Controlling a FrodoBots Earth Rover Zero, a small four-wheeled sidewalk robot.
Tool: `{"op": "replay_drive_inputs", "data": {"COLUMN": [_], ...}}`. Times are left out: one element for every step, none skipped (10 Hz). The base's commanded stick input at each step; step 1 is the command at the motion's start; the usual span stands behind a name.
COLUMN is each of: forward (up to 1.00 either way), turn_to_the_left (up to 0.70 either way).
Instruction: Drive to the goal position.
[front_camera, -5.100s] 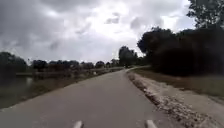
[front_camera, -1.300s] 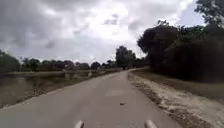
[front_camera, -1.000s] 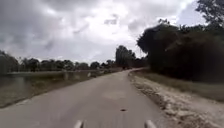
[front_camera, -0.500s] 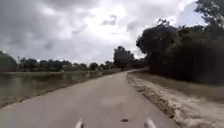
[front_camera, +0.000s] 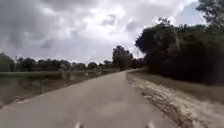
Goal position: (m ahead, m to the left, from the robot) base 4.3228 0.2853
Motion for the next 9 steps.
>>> {"op": "replay_drive_inputs", "data": {"forward": [0.85,0.85,0.85,0.85,0.85,0.85,0.85,0.85,0.85], "turn_to_the_left": [0.00,0.00,0.00,0.00,0.00,0.00,0.00,0.00,0.00]}}
